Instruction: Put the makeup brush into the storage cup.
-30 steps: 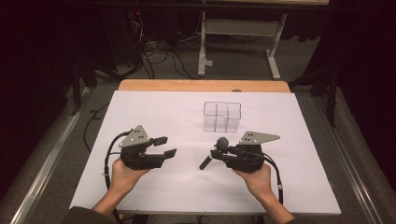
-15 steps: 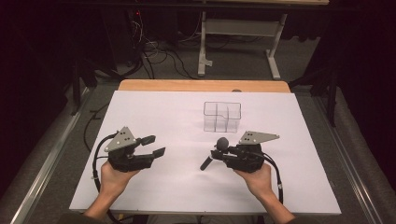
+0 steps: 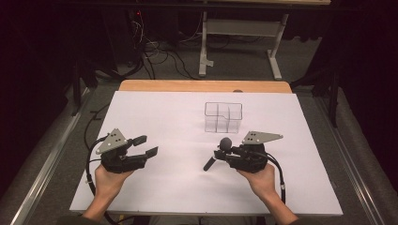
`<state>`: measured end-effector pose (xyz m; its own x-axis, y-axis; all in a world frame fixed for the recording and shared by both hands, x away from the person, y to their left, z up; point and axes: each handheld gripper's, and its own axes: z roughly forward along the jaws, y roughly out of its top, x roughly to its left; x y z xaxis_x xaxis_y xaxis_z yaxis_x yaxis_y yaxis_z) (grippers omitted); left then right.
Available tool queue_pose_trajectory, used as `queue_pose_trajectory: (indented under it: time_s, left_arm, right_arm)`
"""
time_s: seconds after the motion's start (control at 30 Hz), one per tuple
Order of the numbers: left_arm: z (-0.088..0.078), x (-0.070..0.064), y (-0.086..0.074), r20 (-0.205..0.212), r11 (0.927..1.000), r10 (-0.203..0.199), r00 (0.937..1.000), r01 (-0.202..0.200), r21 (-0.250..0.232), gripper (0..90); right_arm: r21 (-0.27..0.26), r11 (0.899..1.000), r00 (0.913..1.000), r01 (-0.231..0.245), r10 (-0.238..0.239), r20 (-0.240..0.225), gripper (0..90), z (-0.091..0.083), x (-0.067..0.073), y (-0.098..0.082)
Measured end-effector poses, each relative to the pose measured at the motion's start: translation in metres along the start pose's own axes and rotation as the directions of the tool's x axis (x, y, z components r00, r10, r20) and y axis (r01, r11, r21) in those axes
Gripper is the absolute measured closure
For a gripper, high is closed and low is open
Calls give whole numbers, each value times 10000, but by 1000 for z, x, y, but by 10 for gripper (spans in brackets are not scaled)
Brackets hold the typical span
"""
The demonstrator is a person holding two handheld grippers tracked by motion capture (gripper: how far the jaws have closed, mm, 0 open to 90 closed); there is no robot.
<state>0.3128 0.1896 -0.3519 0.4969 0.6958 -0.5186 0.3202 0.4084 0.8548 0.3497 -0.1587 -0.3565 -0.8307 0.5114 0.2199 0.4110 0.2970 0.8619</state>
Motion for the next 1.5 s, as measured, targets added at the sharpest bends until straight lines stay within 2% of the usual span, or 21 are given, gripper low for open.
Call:
queue_pose_trajectory:
  time_s: [0.23,0.43,0.47,0.63,0.77,0.93,1.07,1.17,1.3,1.5]
  left_arm:
    - [2,8,-3,-260,9996,-291,9992,289,-80,373]
    - [0,11,-7,-359,9989,-362,9987,352,-296,358]
    - [-1,12,-8,-348,9992,-260,9991,250,-311,356]
    - [-1,17,-11,-433,9983,-547,9976,538,-220,340]
    - [-1,17,-13,-465,9978,-589,9972,575,-325,328]
    - [1,20,-15,-581,9980,-592,9966,578,-266,310]
    - [1,20,-14,-573,9969,-692,9960,669,-414,302]
    - [2,21,-16,-624,9967,-749,9952,728,-353,301]
    - [2,20,-16,-565,9967,-696,9960,671,-453,301]
    - [1,24,-18,-746,9976,-602,9954,574,-398,309]
  right_arm:
    - [96,9999,9999,-30,29,159,720,-4,-4,0]
    - [152,9998,9996,-87,83,273,720,-9,-6,2]
    - [130,9999,9996,-67,64,278,721,-10,-6,2]
    - [278,9996,9986,-101,86,529,721,-18,-11,6]
    - [325,9994,9972,-156,131,741,720,-26,-16,7]
    - [430,9990,9937,-147,98,1119,720,-41,-21,12]
    - [350,9994,9897,-77,26,1431,720,-53,-26,21]
    - [284,9996,9864,-28,-19,1642,720,-61,-29,27]
    - [279,9996,9823,-64,11,1876,720,-66,-31,33]
    - [429,9991,9772,42,-132,2120,720,-67,-35,42]
